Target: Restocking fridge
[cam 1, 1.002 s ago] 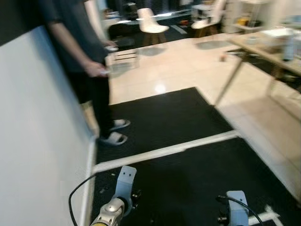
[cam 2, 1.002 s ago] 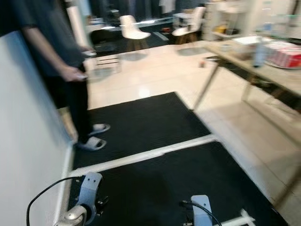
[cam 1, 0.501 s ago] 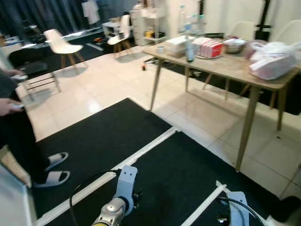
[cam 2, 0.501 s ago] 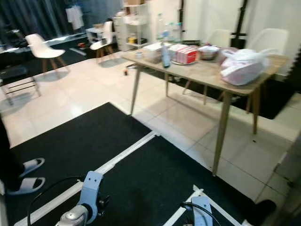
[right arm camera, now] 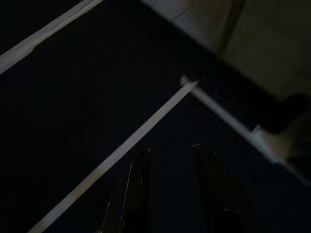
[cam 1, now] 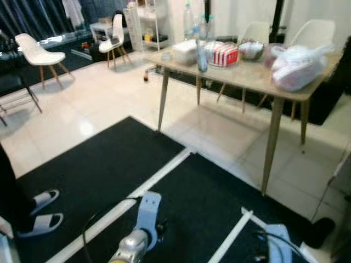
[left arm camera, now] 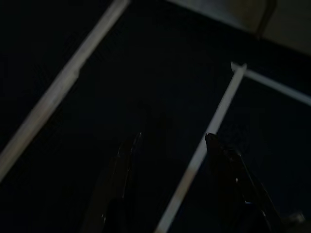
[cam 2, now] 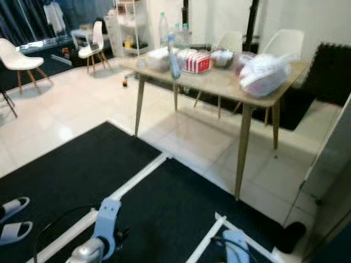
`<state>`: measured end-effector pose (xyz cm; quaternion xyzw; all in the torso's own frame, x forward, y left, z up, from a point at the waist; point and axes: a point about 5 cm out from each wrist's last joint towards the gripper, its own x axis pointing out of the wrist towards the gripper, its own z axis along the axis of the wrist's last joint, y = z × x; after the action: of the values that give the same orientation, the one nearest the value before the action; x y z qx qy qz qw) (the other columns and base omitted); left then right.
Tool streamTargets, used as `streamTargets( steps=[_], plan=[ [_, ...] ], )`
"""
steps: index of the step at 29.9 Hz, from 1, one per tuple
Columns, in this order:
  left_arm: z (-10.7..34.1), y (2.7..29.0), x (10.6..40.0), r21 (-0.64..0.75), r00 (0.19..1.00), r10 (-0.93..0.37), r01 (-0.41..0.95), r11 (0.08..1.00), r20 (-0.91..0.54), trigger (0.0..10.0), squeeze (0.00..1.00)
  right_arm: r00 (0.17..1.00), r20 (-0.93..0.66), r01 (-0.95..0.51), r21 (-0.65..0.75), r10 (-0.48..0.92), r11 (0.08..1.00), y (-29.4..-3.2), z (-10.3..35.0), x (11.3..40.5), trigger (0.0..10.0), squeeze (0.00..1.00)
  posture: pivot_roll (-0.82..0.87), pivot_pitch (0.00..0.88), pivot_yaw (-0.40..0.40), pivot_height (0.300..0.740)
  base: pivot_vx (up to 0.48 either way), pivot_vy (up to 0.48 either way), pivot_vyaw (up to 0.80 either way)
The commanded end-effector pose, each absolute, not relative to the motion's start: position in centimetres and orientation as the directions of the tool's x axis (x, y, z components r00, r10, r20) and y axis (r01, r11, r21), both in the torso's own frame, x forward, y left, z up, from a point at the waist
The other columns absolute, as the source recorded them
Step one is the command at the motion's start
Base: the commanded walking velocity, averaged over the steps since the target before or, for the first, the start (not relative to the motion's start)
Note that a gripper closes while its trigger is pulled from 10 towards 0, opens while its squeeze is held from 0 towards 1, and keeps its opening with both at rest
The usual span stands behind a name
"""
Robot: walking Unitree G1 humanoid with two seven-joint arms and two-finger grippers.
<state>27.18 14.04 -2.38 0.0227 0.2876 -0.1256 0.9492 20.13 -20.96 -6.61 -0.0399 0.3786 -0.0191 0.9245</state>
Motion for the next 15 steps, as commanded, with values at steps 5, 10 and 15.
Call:
streamTargets(
  steps=[5, 10, 15],
  plan=[
    [-2.91, 14.67, 26.62, -0.028, 0.789, -0.210, 0.238, 0.971, -0.577, 10.0, 0.00, 0.702, -0.711, -0.005, -0.064, -0.042, 0.998, -20.15, -7.02, 19.66, 10.0, 0.00, -0.09, 0.003, 0.106, 0.726, 0.000, 0.000, -0.29],
    [-2.84, 14.66, 26.66, -0.032, 0.792, -0.217, 0.242, 0.970, -0.570, 10.0, 0.00, 0.700, -0.713, -0.018, -0.066, -0.034, 0.998, -20.06, -7.03, 19.68, 10.0, 0.00, -0.09, 0.003, 0.105, 0.726, 0.000, 0.000, 0.00],
    [-2.73, 14.59, 26.75, -0.043, 0.796, -0.221, 0.239, 0.970, -0.563, 10.0, 0.00, 0.703, -0.710, -0.018, -0.063, -0.033, 0.998, -20.04, -6.98, 19.76, 10.0, 0.00, -0.09, 0.002, 0.105, 0.726, 0.181, 0.000, 0.00]
  ],
)
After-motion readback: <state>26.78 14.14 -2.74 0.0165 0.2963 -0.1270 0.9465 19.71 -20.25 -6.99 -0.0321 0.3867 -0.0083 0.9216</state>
